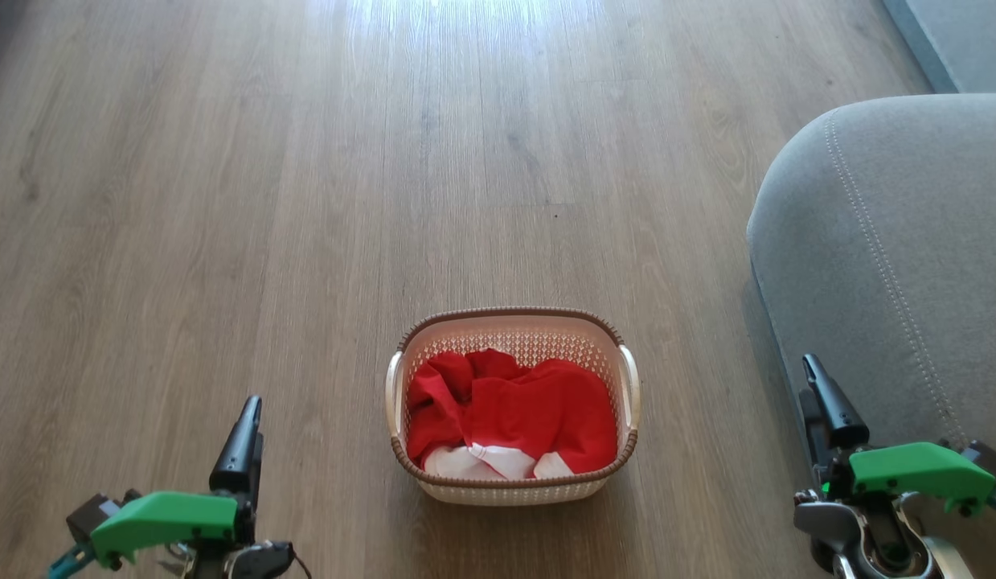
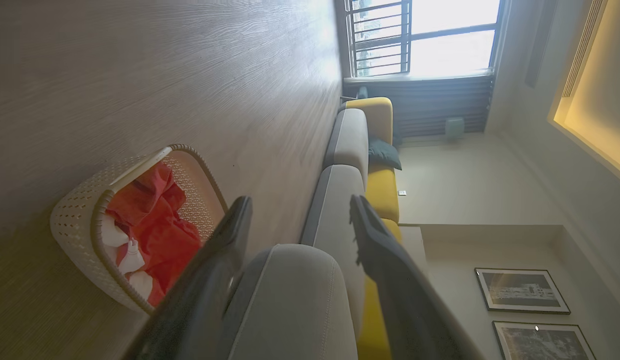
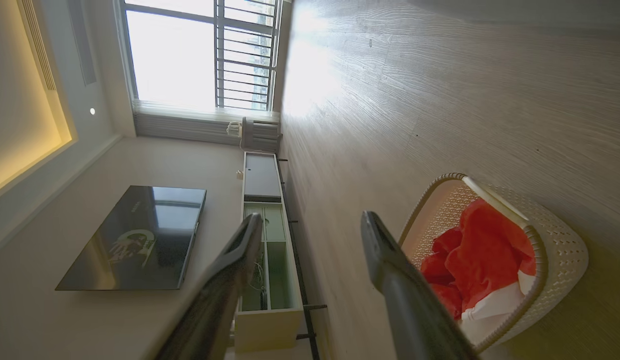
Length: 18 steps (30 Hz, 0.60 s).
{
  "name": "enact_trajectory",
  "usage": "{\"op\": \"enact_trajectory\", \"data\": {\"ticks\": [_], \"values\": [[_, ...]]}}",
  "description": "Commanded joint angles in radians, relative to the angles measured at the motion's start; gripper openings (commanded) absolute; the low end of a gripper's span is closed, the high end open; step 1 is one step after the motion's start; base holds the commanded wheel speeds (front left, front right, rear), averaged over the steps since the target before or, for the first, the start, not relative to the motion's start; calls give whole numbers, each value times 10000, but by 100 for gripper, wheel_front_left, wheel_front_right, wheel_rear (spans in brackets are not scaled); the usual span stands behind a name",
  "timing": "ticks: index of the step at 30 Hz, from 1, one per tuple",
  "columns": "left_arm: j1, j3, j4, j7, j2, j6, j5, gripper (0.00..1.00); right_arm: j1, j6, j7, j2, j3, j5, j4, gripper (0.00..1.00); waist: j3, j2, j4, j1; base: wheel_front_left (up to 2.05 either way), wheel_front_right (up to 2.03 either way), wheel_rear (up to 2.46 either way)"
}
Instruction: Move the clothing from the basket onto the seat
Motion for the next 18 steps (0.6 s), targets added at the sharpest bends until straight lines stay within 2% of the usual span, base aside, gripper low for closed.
{"op": "enact_trajectory", "data": {"ticks": [1,18], "values": [[-610,54,-250,-74,143,-26,184,100,-672,0,-128,-254,113,-122,-262,100,-5,0,0,0,0,0,0],[-1105,119,95,-571,125,-41,2593,100,-1210,0,-632,-479,453,-2118,39,100,-97,0,-17,0,0,0,0]]}}
